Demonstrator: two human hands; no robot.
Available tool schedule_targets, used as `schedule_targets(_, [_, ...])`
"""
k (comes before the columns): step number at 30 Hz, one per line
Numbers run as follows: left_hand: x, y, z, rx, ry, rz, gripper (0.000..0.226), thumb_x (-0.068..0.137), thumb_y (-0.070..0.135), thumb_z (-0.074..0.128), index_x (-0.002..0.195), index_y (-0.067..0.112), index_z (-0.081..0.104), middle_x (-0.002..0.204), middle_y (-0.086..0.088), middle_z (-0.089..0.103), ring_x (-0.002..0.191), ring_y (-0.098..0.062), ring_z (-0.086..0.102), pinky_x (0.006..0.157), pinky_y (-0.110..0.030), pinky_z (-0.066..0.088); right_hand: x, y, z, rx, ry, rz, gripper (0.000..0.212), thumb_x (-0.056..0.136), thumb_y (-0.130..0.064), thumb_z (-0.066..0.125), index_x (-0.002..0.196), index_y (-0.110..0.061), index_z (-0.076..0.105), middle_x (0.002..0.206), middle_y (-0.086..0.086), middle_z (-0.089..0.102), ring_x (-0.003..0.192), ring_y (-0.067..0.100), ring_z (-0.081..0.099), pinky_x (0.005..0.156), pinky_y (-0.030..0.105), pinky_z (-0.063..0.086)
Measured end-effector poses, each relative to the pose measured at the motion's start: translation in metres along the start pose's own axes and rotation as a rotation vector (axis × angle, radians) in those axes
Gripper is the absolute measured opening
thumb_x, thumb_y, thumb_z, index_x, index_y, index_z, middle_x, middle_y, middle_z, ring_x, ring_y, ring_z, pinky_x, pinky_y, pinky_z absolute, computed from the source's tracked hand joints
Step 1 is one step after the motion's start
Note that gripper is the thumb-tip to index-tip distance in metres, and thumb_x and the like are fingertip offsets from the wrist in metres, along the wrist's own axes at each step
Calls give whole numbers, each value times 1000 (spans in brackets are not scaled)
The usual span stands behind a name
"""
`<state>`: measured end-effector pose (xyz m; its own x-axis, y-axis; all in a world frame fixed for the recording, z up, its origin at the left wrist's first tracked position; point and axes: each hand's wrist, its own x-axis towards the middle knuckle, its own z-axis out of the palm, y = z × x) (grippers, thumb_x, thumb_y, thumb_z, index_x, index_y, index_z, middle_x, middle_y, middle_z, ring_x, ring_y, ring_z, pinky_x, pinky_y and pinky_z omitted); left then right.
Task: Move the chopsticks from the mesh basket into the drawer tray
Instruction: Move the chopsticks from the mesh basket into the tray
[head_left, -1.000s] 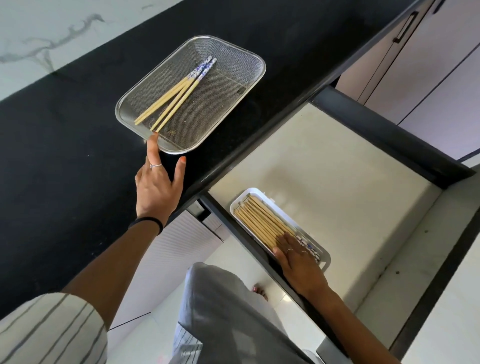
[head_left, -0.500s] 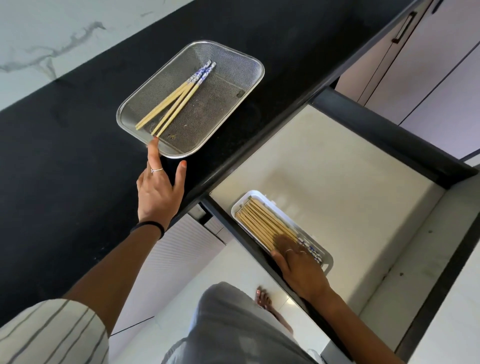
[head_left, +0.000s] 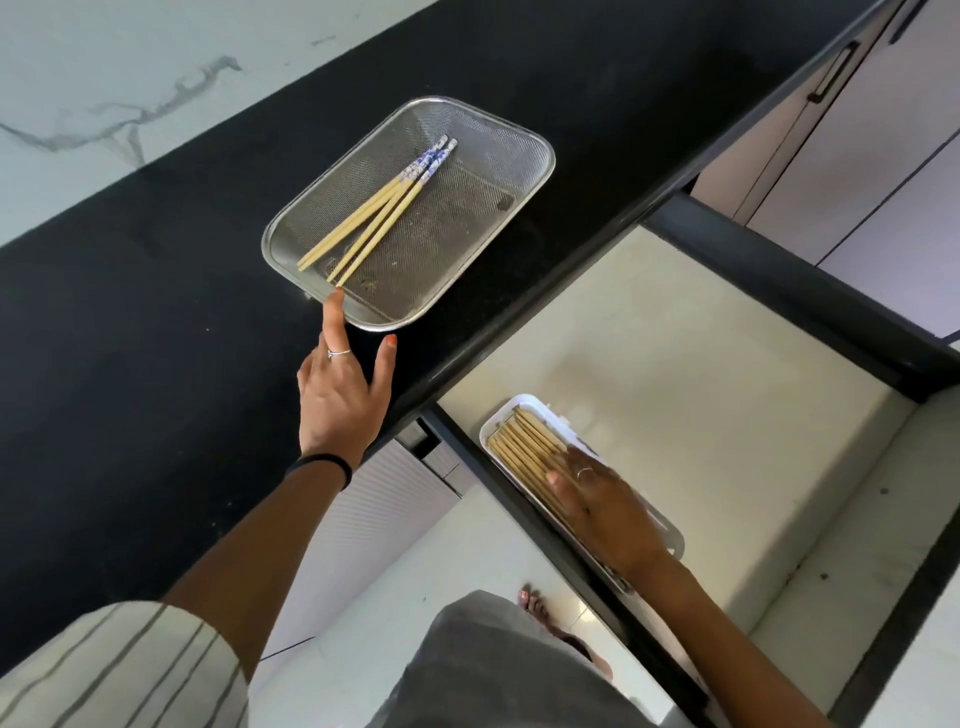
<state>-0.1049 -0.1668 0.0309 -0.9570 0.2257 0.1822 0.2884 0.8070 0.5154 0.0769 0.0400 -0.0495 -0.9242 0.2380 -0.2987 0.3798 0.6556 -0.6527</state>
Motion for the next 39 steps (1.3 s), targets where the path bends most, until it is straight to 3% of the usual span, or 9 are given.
schedule_targets(6, [3,-4,2,44,0,-15,73,99,44,44,155,15,7,151,-17,40,131,-34,48,117,-45,28,32,-61,-51,128,257,-272,34,97,-32,43,119,-14,62,127,2,61,119,15,55,103,28,43])
schedule_targets(9, [2,-7,4,32,9,-13,73,99,47,42,155,19,5,153,-14,38,133,-32,46,116,-44,26,56,-95,-74,157,379,-380,32,99,-29,42,120,-15,60,130,1,58,121,12,51,102,11,33])
schedule_targets(11, [3,-10,5,34,12,-10,73,98,50,40,155,22,4,152,-14,39,132,-32,47,116,-45,27,78,-120,-90,148,431,-482,29,98,-23,45,120,-11,61,131,4,56,122,14,51,101,9,31])
schedule_targets(17, [5,-14,8,58,26,-12,72,97,55,34,155,24,3,149,-13,43,129,-30,49,113,-43,29,162,-180,-105,-194,202,-575,49,95,-28,50,141,-13,40,153,7,33,143,20,26,118,41,21])
schedule_targets(23, [5,-14,9,57,55,-8,70,98,54,35,155,24,7,150,-10,43,134,-26,46,112,-41,29,236,-218,-92,-509,41,-526,61,94,-22,53,148,-16,25,158,6,22,145,22,22,119,45,14])
schedule_targets(27, [6,-15,9,49,54,-19,68,97,56,32,154,29,6,148,-7,46,135,-21,44,112,-35,24,261,-235,-81,-656,33,-567,67,86,-7,58,146,-15,28,152,7,32,141,25,29,118,48,18])
schedule_targets(33, [7,-17,10,60,57,-26,67,97,57,32,153,32,4,147,-7,46,135,-20,44,113,-36,27,271,-238,-77,-854,57,-643,52,82,2,59,131,-9,46,130,11,51,122,31,50,115,54,21])
schedule_targets(36, [6,-17,10,59,54,-27,68,97,57,31,154,31,4,148,-7,45,137,-20,43,114,-36,26,268,-232,-84,-873,108,-725,49,81,7,56,128,-6,46,120,12,58,111,32,57,109,51,29])
schedule_targets(39, [6,-16,11,56,50,-24,68,97,57,32,154,31,4,148,-5,45,136,-20,43,114,-35,25,262,-228,-97,-837,209,-763,37,84,7,49,120,-3,43,105,17,60,90,34,62,76,45,47])
